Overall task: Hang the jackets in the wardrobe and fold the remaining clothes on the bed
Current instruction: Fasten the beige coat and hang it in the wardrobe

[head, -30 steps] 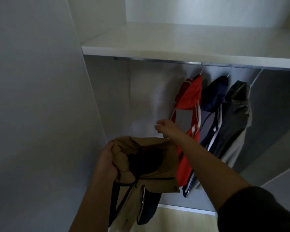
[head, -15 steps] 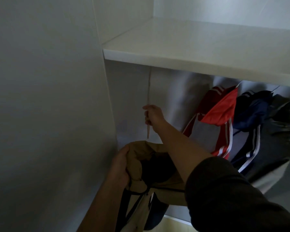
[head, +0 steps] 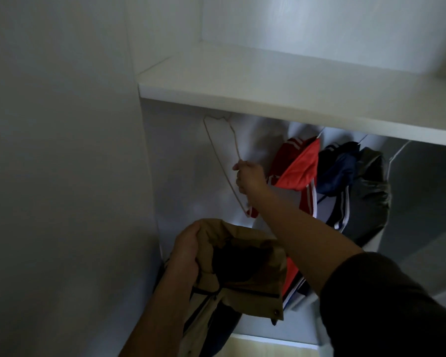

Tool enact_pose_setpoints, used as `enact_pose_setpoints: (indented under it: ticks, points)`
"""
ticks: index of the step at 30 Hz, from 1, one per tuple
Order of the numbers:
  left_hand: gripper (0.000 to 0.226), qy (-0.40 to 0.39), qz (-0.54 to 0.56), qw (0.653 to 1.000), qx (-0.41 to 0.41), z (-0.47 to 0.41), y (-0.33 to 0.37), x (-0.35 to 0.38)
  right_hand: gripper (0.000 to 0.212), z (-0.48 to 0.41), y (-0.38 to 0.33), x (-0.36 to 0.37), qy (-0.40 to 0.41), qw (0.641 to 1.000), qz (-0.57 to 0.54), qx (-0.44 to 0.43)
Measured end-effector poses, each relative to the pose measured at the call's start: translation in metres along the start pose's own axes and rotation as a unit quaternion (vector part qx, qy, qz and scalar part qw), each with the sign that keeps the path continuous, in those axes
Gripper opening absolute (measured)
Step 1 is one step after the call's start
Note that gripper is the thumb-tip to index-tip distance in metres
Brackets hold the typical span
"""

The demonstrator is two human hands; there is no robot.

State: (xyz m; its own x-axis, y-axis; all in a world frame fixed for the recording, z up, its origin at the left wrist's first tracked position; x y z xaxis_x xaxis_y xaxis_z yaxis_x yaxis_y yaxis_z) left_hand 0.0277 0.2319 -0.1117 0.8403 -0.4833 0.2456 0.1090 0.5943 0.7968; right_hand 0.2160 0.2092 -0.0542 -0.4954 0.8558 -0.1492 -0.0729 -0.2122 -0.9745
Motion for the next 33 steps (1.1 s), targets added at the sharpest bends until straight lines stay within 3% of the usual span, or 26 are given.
enact_pose_setpoints:
  ticks: [3, 6, 14, 17, 21, 23, 26, 29, 33]
  points:
    - [0.020, -0.014, 0.003, 1.000, 0.022, 0.006, -0.005, 0.012, 0.032, 0.032, 0.015, -0.024, -0.003, 1.000, 0.004, -0.002]
    - [0.037, 0.009, 0.012, 1.000, 0.025, 0.014, -0.014, 0.017, 0.035, 0.072, 0.041, -0.052, 0.000, 1.000, 0.017, -0.007]
    - [0.038, -0.069, -0.095, 0.993, 0.032, 0.076, -0.057, 0.041, 0.045, 0.214, 0.103, -0.165, 0.011, 0.999, 0.036, -0.018]
    - [0.040, -0.093, -0.166, 0.980, 0.066, 0.112, -0.072, 0.055, 0.038, 0.277, 0.113, -0.212, 0.030, 0.998, 0.037, -0.031]
    - [0.040, -0.116, -0.168, 0.975, 0.087, 0.158, -0.088, 0.079, 0.029, 0.361, 0.127, -0.270, 0.010, 0.996, -0.019, -0.085]
    - [0.034, -0.133, -0.137, 0.978, 0.086, 0.177, -0.095, 0.089, 0.013, 0.388, 0.126, -0.289, -0.004, 0.993, -0.037, -0.113]
    - [0.021, -0.171, -0.114, 0.976, 0.075, 0.208, -0.108, 0.104, 0.005, 0.399, 0.110, -0.311, 0.091, 0.985, -0.056, -0.134]
    - [0.032, -0.193, -0.123, 0.972, 0.060, 0.227, -0.121, 0.116, 0.033, 0.407, 0.099, -0.335, 0.243, 0.963, -0.036, -0.106]
    - [0.020, -0.216, -0.141, 0.966, 0.018, 0.245, -0.130, 0.134, 0.035, 0.435, 0.075, -0.365, 0.262, 0.939, -0.100, -0.200]
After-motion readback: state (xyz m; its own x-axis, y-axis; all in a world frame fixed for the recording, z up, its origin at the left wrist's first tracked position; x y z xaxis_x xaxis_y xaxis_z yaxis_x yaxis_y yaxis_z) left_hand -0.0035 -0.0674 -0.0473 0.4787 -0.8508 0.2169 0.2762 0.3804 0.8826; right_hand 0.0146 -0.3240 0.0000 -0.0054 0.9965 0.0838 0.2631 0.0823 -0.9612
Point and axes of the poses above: each hand's wrist, its own z-axis away from the middle knuckle, its own x-axis out of the palm, y = z × x, the point moved 1 cm from there along -z, towards the middle knuckle, and after that the axes turned 3 degrees about x, right-handed, at the moved point
